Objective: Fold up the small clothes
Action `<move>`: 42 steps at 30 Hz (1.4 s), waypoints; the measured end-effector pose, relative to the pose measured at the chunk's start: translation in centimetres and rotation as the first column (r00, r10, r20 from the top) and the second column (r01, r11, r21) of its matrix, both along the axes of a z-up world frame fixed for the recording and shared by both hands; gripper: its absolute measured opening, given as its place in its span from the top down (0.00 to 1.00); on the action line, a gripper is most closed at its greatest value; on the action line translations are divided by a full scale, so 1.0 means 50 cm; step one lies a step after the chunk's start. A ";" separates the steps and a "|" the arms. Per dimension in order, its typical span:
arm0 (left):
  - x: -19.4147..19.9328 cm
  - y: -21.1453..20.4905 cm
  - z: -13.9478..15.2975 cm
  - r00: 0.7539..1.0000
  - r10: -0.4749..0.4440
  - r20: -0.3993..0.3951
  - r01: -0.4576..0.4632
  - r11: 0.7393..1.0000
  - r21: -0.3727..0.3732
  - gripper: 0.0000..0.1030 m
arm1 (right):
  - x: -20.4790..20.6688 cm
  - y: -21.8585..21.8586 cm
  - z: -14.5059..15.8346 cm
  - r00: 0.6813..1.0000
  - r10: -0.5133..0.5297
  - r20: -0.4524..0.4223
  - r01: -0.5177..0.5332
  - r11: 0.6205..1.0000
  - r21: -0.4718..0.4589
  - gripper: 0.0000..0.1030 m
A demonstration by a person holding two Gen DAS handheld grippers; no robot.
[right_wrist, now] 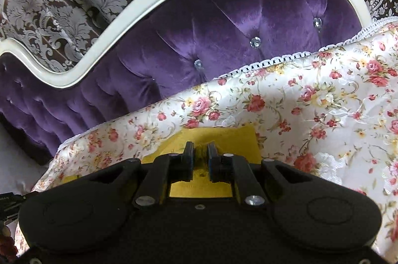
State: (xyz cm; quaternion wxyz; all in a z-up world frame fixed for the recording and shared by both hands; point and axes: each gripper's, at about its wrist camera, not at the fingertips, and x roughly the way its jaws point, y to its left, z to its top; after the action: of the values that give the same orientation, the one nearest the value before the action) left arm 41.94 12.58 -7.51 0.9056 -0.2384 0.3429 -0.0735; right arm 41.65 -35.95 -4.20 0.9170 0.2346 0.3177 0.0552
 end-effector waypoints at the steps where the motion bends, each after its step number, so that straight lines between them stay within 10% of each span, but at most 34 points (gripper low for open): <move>1: 0.006 0.002 -0.005 1.000 0.003 -0.001 -0.003 1.000 -0.007 0.89 | 0.003 -0.001 -0.001 1.000 -0.006 0.003 0.006 1.000 -0.002 0.72; 5: 0.019 0.016 -0.005 0.998 0.056 -0.003 -0.056 0.998 0.000 0.67 | 0.007 -0.014 0.008 0.998 -0.044 0.047 0.044 0.999 -0.010 0.38; 12: -0.077 -0.011 0.092 0.985 -0.023 0.170 -0.013 0.979 0.204 0.47 | -0.074 -0.003 0.078 0.988 0.003 0.154 0.015 0.994 -0.112 0.38; 23: -0.181 -0.160 0.022 0.938 -0.339 0.072 0.259 0.824 0.504 0.47 | -0.137 0.172 0.038 0.950 0.311 0.028 -0.269 0.863 -0.428 0.39; 32: -0.038 -0.129 -0.004 0.969 -0.246 0.013 0.211 0.855 0.473 0.46 | -0.045 0.185 0.010 0.954 0.299 -0.024 -0.272 0.827 -0.493 0.39; 42: 0.079 -0.032 0.016 0.999 -0.053 -0.012 0.053 0.897 0.439 0.46 | 0.020 0.130 0.024 0.984 0.178 -0.010 -0.166 0.897 -0.410 0.39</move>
State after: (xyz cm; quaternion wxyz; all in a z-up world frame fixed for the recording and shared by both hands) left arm 45.89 10.96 -6.70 0.9338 -0.0189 0.3569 -0.0188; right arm 42.66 -29.46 -3.02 0.9415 0.0079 0.3292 0.0716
